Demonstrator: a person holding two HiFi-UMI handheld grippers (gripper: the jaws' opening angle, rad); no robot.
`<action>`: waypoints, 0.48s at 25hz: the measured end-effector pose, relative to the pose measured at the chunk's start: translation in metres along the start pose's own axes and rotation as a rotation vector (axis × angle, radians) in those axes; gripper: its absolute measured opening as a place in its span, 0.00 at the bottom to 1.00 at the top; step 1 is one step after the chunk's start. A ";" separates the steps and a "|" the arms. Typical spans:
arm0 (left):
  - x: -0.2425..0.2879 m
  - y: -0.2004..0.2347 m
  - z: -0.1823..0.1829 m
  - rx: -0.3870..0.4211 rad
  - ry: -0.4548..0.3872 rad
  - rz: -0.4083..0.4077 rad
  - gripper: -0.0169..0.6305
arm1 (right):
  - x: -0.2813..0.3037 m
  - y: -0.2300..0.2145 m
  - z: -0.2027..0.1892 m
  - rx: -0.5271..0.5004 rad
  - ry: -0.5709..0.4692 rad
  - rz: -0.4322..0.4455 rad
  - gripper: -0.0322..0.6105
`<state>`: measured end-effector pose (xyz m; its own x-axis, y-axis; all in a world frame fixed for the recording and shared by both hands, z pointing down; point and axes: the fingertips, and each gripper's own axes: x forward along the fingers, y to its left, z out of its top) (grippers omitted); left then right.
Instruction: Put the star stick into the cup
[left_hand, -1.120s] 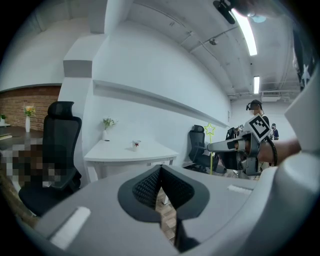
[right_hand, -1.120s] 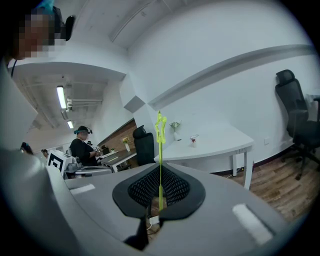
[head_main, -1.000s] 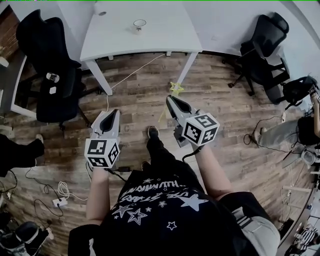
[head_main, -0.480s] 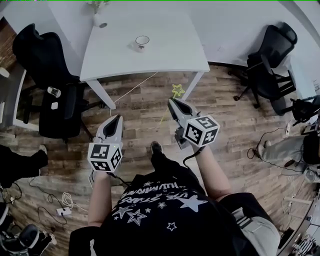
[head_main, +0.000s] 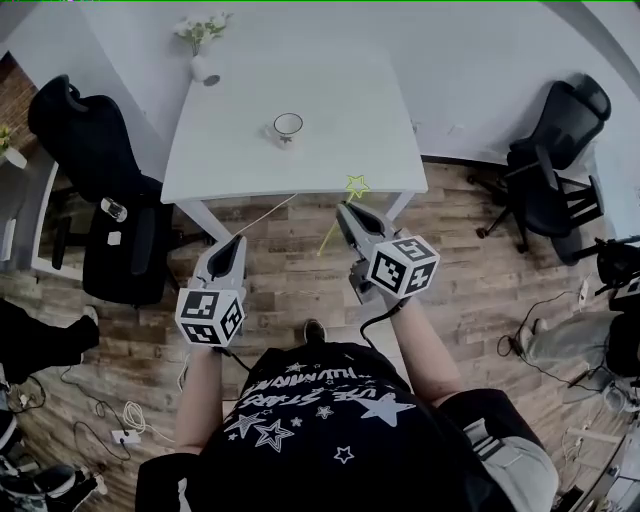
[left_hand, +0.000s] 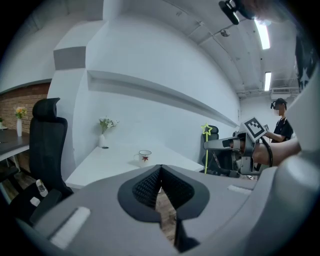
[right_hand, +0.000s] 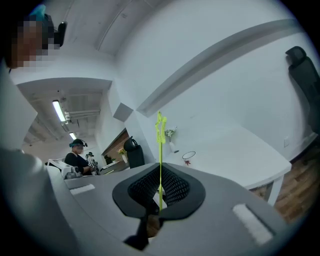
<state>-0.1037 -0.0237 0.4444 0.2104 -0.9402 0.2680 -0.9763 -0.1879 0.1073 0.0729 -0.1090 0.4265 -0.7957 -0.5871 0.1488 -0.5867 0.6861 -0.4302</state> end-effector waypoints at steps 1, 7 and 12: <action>0.005 0.002 0.002 -0.006 -0.004 0.012 0.03 | 0.003 -0.003 0.002 0.004 0.001 0.010 0.08; 0.025 0.008 0.012 -0.016 -0.014 0.032 0.03 | 0.017 -0.020 0.011 0.018 0.001 0.033 0.08; 0.039 0.013 0.014 -0.015 -0.007 0.010 0.03 | 0.030 -0.027 0.016 0.026 -0.005 0.024 0.08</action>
<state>-0.1085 -0.0663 0.4431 0.1999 -0.9440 0.2626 -0.9775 -0.1738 0.1194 0.0677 -0.1524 0.4281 -0.8087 -0.5728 0.1340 -0.5634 0.6887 -0.4564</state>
